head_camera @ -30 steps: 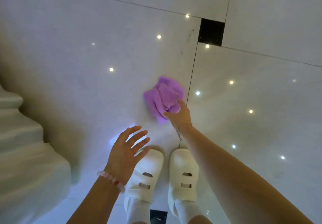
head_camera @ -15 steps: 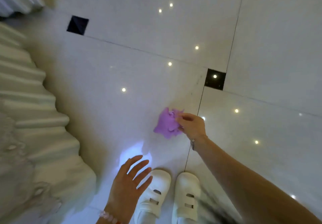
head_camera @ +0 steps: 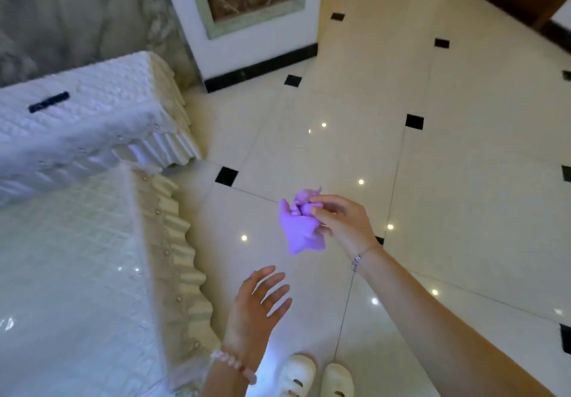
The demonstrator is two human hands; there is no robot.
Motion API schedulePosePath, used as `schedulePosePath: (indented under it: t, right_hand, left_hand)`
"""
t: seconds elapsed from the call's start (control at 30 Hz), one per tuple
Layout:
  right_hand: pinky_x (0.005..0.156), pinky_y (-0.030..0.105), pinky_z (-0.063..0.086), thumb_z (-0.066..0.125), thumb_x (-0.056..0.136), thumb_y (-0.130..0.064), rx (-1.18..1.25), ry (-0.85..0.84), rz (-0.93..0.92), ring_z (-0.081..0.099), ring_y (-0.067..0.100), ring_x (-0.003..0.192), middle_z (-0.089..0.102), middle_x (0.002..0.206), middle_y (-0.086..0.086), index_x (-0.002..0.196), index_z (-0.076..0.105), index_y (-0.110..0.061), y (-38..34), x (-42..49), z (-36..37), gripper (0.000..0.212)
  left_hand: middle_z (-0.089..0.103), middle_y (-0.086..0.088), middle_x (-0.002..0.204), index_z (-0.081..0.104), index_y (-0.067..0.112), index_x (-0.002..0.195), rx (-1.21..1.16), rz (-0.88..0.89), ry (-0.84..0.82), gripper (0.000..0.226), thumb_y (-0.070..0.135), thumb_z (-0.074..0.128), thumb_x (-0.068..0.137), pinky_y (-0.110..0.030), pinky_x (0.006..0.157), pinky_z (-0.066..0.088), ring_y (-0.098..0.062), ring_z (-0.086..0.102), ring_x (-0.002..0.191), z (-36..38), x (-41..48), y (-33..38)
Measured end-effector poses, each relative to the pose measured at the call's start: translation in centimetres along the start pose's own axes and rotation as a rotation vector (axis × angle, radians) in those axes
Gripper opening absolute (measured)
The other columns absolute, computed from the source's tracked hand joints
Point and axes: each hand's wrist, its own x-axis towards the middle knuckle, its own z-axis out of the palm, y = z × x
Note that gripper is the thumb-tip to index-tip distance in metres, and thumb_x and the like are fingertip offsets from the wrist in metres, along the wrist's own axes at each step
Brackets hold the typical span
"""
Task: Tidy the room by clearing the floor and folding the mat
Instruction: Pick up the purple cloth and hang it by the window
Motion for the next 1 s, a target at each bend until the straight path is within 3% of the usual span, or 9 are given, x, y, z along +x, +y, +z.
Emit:
schedulePosePath:
  t: [0.1,0.23,0.33,0.43,0.57,0.67,0.8,1.0]
  right_hand:
    - [0.051,0.011,0.045,0.053,0.085,0.013,-0.001,-0.040,-0.057,0.060,0.004,0.055,0.067,0.072,0.004,0.091,0.065,0.008,-5.4,-3.3,1.1,0.014]
    - [0.058,0.022,0.047,0.058,0.085,0.006,0.038,-0.063,-0.065,0.061,0.012,0.062,0.072,0.074,0.001,0.087,0.068,-0.003,-9.8,-6.3,2.4,0.013]
    - [0.056,0.018,0.051,0.057,0.087,0.006,0.123,-0.105,-0.058,0.064,0.010,0.062,0.073,0.082,0.005,0.092,0.068,-0.001,-12.0,-8.6,3.2,0.014]
    - [0.065,0.027,0.048,0.056,0.087,0.003,0.119,-0.175,-0.066,0.064,0.015,0.072,0.073,0.090,0.006,0.095,0.069,-0.001,-13.2,-10.9,3.9,0.016]
    - [0.068,0.027,0.047,0.057,0.085,0.004,0.088,-0.246,-0.052,0.063,0.012,0.064,0.071,0.085,0.005,0.090,0.069,-0.005,-14.4,-13.4,5.1,0.017]
    - [0.067,0.022,0.051,0.055,0.085,0.006,0.047,-0.372,-0.041,0.060,0.014,0.068,0.071,0.088,0.009,0.092,0.069,-0.001,-14.9,-15.2,6.0,0.017]
    - [0.061,0.017,0.052,0.052,0.086,0.009,0.027,-0.524,-0.011,0.061,0.012,0.062,0.071,0.076,0.005,0.085,0.069,-0.002,-14.3,-17.9,7.0,0.020]
    - [0.058,0.014,0.054,0.051,0.087,0.010,0.007,-0.686,0.079,0.064,0.004,0.056,0.071,0.068,0.001,0.100,0.063,0.004,-12.3,-22.5,9.3,0.018]
  left_hand:
    - [0.070,-0.001,0.085,0.063,0.014,0.095,0.005,0.100,-0.019,0.028,0.024,0.037,0.096,-0.036,0.075,0.049,-0.021,0.063,0.085,1.2,-4.3,4.1]
    - [0.069,-0.003,0.092,0.064,0.014,0.097,-0.011,0.210,-0.029,0.028,0.025,0.038,0.097,-0.036,0.078,0.049,-0.022,0.063,0.089,1.1,-8.9,7.4]
    - [0.067,-0.005,0.095,0.063,0.012,0.098,-0.041,0.264,-0.021,0.027,0.023,0.038,0.097,-0.037,0.079,0.049,-0.022,0.061,0.089,0.6,-12.8,8.3]
    - [0.066,-0.006,0.097,0.063,0.011,0.099,-0.135,0.290,-0.011,0.026,0.021,0.039,0.096,-0.038,0.079,0.048,-0.023,0.060,0.090,-0.2,-17.0,8.2]
    - [0.066,-0.006,0.092,0.063,0.009,0.095,-0.268,0.372,0.057,0.026,0.020,0.040,0.095,-0.039,0.075,0.047,-0.024,0.059,0.085,-0.7,-21.2,7.2]
    - [0.064,-0.006,0.092,0.062,0.009,0.095,-0.372,0.450,0.112,0.024,0.020,0.041,0.095,-0.040,0.078,0.047,-0.024,0.058,0.084,-0.8,-23.6,6.1]
    - [0.064,-0.007,0.092,0.063,0.008,0.094,-0.492,0.514,0.181,0.024,0.017,0.041,0.093,-0.041,0.085,0.045,-0.024,0.058,0.084,-1.5,-26.2,3.8]
    - [0.066,-0.006,0.094,0.063,0.008,0.096,-0.605,0.641,0.269,0.024,0.019,0.042,0.093,-0.040,0.084,0.048,-0.023,0.060,0.088,-3.8,-30.7,0.5]
